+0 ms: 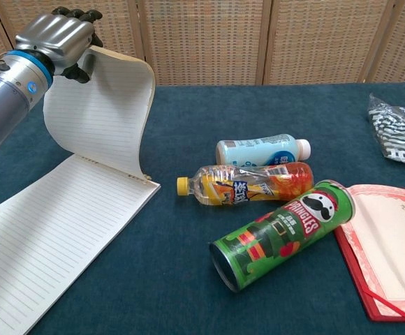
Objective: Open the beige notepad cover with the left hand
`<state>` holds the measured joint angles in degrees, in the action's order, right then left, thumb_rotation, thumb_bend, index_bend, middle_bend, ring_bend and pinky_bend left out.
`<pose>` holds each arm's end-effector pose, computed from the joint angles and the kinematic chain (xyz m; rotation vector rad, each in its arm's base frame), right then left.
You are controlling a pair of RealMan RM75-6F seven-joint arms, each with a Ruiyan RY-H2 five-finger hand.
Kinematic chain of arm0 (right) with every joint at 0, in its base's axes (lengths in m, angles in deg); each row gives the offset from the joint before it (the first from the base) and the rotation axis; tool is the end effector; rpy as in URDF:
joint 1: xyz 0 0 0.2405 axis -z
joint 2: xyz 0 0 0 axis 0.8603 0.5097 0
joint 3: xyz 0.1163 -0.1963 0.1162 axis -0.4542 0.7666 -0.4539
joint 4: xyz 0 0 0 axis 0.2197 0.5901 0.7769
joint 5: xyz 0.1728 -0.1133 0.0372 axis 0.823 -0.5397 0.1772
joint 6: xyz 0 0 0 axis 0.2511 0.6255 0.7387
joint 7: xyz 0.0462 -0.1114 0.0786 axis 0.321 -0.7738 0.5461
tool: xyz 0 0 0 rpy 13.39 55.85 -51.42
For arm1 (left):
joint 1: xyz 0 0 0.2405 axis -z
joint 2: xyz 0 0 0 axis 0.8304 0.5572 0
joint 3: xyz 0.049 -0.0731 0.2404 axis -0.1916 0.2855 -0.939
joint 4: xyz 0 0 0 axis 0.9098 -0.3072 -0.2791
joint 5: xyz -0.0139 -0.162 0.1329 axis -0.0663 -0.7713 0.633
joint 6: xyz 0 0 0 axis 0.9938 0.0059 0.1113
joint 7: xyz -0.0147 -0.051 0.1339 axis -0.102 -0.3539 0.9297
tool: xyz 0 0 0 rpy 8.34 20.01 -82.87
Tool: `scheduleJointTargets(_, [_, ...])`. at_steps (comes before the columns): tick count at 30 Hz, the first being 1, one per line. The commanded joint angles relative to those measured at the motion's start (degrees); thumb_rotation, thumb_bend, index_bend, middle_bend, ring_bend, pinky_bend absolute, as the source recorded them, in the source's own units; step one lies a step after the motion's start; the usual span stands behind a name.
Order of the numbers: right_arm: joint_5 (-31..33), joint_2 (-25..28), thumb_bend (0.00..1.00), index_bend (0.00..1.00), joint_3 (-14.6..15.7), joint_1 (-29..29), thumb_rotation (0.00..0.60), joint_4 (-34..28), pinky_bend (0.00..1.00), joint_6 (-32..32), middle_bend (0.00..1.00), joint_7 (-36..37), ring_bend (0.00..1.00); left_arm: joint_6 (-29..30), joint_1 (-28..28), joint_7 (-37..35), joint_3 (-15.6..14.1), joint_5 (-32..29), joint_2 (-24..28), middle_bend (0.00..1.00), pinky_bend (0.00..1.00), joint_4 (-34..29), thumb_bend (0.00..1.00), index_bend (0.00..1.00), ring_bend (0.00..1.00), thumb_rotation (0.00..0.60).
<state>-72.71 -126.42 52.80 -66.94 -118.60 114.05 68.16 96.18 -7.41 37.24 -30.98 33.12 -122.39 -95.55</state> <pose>-0.3387 -0.2142 0.1708 1.1954 -1.1537 0.9799 -0.1293 0.4288 0.0135 -1.4774 -0.4339 -0.7872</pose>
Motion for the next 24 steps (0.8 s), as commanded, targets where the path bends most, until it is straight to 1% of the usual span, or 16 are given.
scheduleJointTargets(1, [0.18,-0.21,0.21,0.03,-0.12,-0.13,0.600,0.41,0.00,-0.26,0.00,0.40,0.00,-1.03,2.15,-1.63,0.26,-0.23,-2.05,0.00,0.00,3.97,0.60,0.62,0.00,0.600])
scheduleJointTargets(4, [0.34,-0.44,0.21,0.03,-0.22,-0.25,0.600,0.90,0.00,-0.54,0.00,0.78,0.00,-1.42,3.14,-2.50,0.37,-0.43,-3.20,0.00,0.00,6.26,0.55,0.48,0.00,0.600])
scheduleJointTargets(5, [0.37,-0.48,0.21,0.03,-0.24,-0.27,0.600,0.98,0.00,-0.59,0.00,0.87,0.00,-1.48,3.30,-2.63,0.38,-0.50,-3.44,0.00,0.00,6.68,0.51,0.39,0.00,0.600])
scheduleJointTargets(6, [0.39,-0.52,0.21,0.03,-0.25,-0.29,0.600,1.05,0.00,-0.63,0.00,0.95,0.00,-1.51,3.45,-2.74,0.36,-0.55,-3.67,0.00,0.00,7.09,0.48,0.33,0.00,0.600])
scheduleJointTargets(8, [0.40,-0.58,0.21,0.03,-0.29,-0.33,0.600,1.20,0.00,-0.71,0.00,1.16,0.00,-1.38,3.83,-3.19,0.17,-0.38,-4.32,0.00,0.00,8.29,0.39,0.17,0.00,0.600])
scheduleJointTargets(10, [0.35,-0.61,0.21,0.03,-0.29,-0.35,0.600,1.33,0.00,-0.73,0.00,1.22,0.00,-1.25,4.08,-3.74,-0.24,0.02,-4.79,0.00,0.00,9.31,0.31,0.07,0.00,0.600])
scheduleJointTargets(11, [0.34,-0.62,0.21,0.03,-0.28,-0.35,0.600,1.36,0.00,-0.75,0.00,1.24,0.00,-1.17,4.15,-3.94,-0.36,0.19,-4.91,0.00,0.00,9.60,0.26,0.03,0.00,0.600])
scheduleJointTargets(13, [0.32,-0.61,0.21,0.03,-0.24,-0.35,0.600,1.36,0.00,-0.80,0.00,1.22,0.00,-0.85,4.30,-4.74,-0.51,0.51,-5.23,0.00,0.00,10.31,0.22,0.01,0.00,0.600])
scheduleJointTargets(14, [0.27,-0.60,0.21,0.03,-0.22,-0.34,0.600,1.31,0.00,-0.78,0.00,1.19,0.00,-0.70,4.32,-5.32,-0.53,0.58,-5.38,0.00,0.00,10.58,0.21,0.00,0.00,0.600])
scheduleJointTargets(19, [0.18,-0.45,0.21,0.03,-0.20,-0.19,0.600,1.04,0.00,-0.51,0.00,1.12,0.00,-0.11,4.10,-6.39,-0.59,0.61,-5.24,0.00,0.00,10.43,0.21,0.00,0.00,0.600])
scheduleJointTargets(24, [0.06,-0.26,0.21,0.03,-0.22,-0.04,0.600,0.79,0.00,-0.19,0.00,1.15,0.00,1.16,3.27,-6.96,-0.62,0.75,-4.34,0.00,0.00,8.99,0.21,0.00,0.00,0.600])
